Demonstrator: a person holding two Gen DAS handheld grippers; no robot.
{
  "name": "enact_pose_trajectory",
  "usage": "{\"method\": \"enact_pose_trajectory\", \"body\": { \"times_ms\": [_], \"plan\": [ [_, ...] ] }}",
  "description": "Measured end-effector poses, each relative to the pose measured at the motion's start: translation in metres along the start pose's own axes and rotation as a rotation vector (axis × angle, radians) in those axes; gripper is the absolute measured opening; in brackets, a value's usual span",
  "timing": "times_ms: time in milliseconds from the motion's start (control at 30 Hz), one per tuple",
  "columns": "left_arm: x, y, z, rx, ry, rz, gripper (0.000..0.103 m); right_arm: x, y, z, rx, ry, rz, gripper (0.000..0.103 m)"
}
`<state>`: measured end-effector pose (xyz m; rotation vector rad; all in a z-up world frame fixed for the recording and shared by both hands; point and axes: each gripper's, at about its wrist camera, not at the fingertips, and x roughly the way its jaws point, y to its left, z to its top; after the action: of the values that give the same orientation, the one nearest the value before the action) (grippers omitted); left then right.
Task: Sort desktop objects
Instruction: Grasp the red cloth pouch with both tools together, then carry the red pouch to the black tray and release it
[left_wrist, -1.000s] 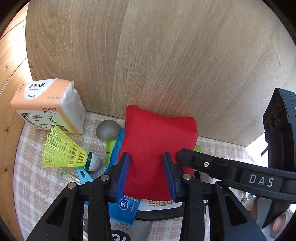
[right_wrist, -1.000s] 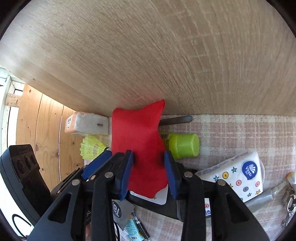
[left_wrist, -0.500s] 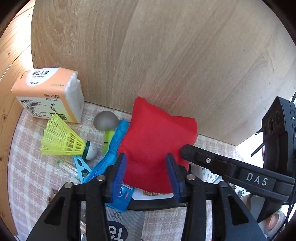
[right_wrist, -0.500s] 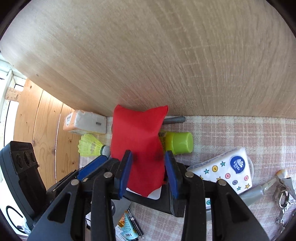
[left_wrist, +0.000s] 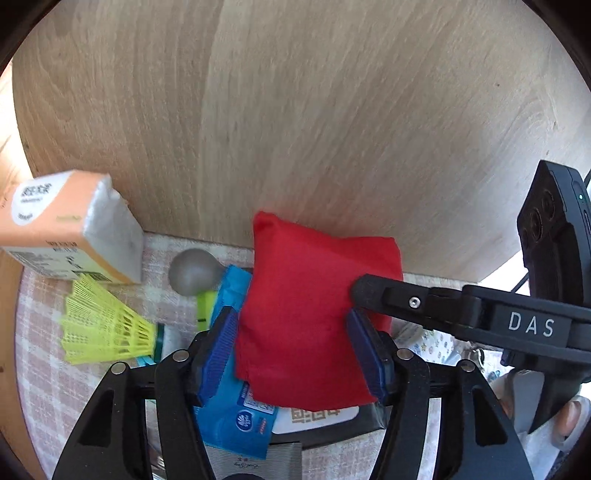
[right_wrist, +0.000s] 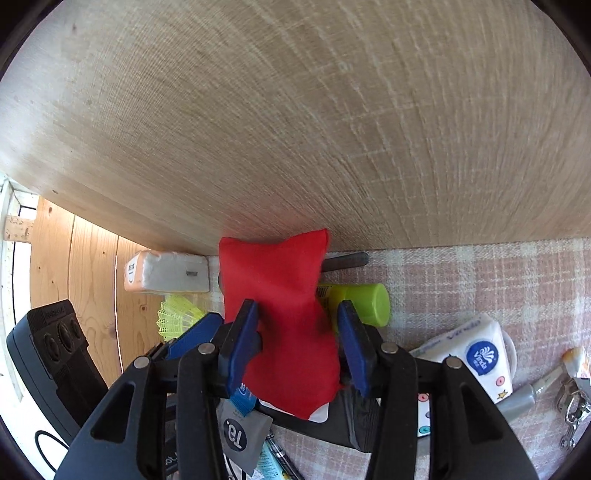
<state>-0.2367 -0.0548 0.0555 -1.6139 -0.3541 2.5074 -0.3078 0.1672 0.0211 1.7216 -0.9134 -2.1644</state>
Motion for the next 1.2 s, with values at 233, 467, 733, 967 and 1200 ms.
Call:
{"method": "enact_pose_trajectory", "body": {
  "times_ms": [233,467,733,967,1200],
  "plan": [
    [0.0,-0.007,-0.022,-0.067,0.045,-0.099,0.064,0.004,-0.002,-0.005,0.011,0.005,0.019,0.042],
    [-0.005,-0.048,-0.069,-0.018,0.067,-0.12,0.063,0.008,-0.001,-0.017,0.009,0.014,0.006,0.043],
    [-0.021,-0.125,-0.134,0.012,0.07,-0.123,0.063,-0.013,-0.014,-0.058,-0.071,0.013,-0.067,0.043],
    [-0.039,-0.204,-0.228,0.05,0.113,-0.15,0.063,-0.047,-0.058,-0.117,-0.014,0.018,-0.071,0.043],
    [-0.041,-0.269,-0.295,0.036,0.139,-0.169,0.059,-0.086,-0.091,-0.175,0.014,-0.01,-0.066,0.043]
  ]
}}
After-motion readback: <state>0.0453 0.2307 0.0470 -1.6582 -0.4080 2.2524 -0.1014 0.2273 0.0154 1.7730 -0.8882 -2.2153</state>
